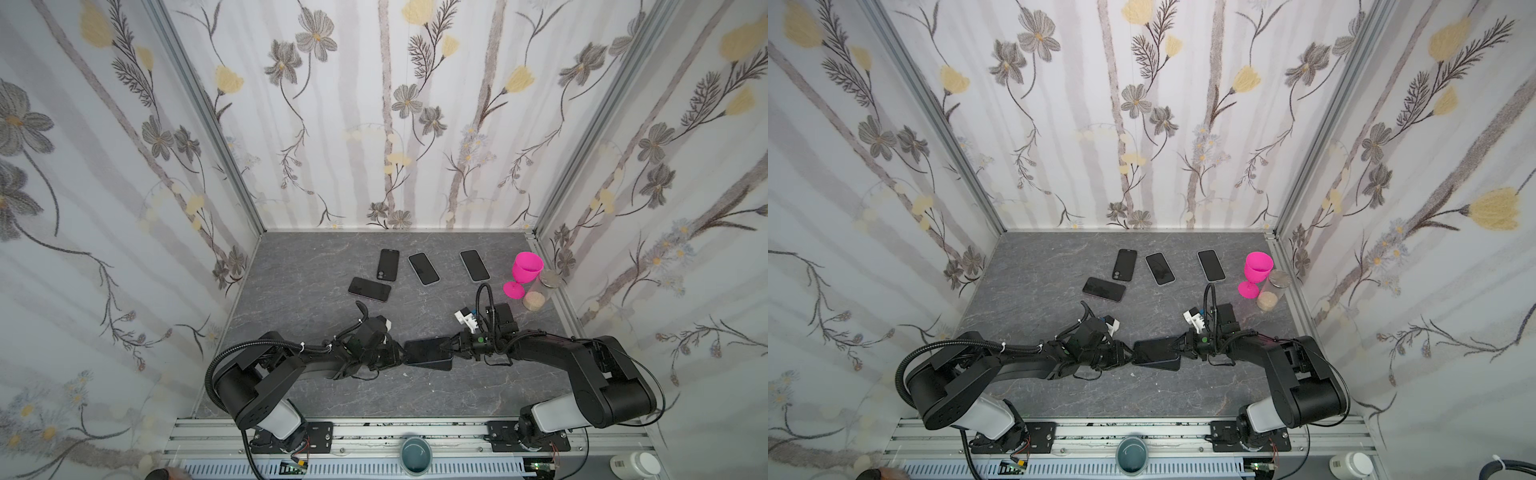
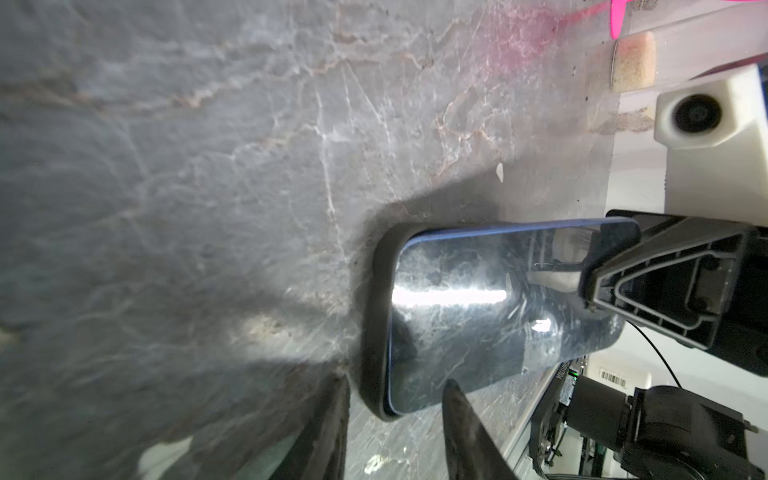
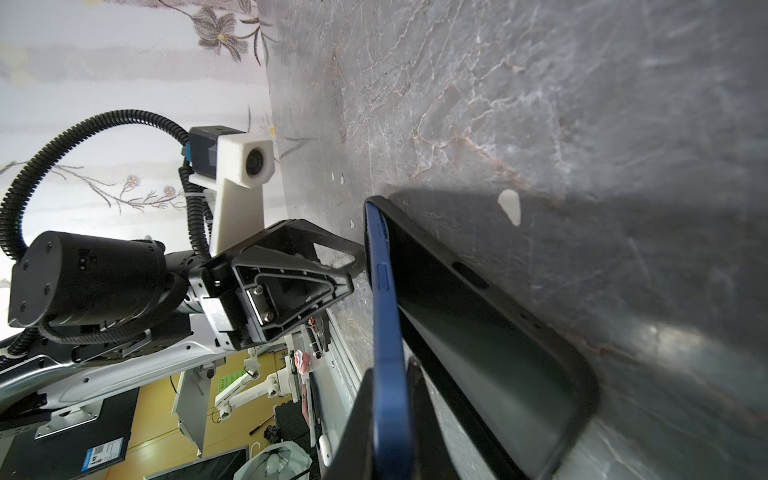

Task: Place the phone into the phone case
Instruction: 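Press the phone into the case with the right gripper while the left holds it, then lower the cased phone onto the table with both grippers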

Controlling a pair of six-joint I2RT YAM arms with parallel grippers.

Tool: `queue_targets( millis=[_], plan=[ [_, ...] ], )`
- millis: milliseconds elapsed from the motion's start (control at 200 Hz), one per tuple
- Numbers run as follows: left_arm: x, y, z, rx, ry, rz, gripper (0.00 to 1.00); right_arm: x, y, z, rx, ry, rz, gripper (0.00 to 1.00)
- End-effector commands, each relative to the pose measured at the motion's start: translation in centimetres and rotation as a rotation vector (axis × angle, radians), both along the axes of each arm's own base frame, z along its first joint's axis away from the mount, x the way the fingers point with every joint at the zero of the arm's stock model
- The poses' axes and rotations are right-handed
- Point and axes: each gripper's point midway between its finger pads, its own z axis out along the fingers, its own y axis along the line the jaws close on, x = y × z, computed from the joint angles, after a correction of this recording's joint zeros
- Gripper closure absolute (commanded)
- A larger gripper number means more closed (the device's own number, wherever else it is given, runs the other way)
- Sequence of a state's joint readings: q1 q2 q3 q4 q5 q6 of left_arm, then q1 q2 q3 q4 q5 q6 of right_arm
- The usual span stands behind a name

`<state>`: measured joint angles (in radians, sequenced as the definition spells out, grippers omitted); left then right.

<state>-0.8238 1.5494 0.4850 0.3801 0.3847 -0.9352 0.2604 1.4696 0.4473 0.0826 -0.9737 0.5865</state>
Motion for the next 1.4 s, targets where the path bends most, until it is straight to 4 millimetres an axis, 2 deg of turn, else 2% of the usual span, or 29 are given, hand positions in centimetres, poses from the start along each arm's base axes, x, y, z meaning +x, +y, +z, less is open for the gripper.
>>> queue_targets(
  millis=[0,365,664,849,999,1394],
  plan=[
    [-0.4,-0.8,0.4,-0.056,0.026,0.012,0.61,0.3,-1.5,-2.5,-0.132,0.045,-0.091,1.00],
    [-0.5,-1.1,0.4,-0.054,0.025,0.008,0.61,-0.1,-1.4,-3.3,-0.120,0.076,-0.084,1.00],
    [1.5,0.3,-0.2,0.063,-0.042,0.029,0.61,-0.6,-2.4,-5.0,-0.194,0.099,-0.047,1.00],
    [1.7,0.7,-0.9,0.105,-0.046,0.028,0.60,-0.3,-2.8,-5.5,-0.234,0.092,-0.056,1.00],
    [1.8,1.0,-1.2,0.126,-0.051,0.033,0.60,-0.1,-3.3,-5.6,-0.273,0.082,-0.061,0.93],
    [1.9,1.3,-1.4,0.153,-0.058,0.032,0.60,1.1,-3.7,-3.5,-0.318,0.029,-0.074,0.73]
  ],
)
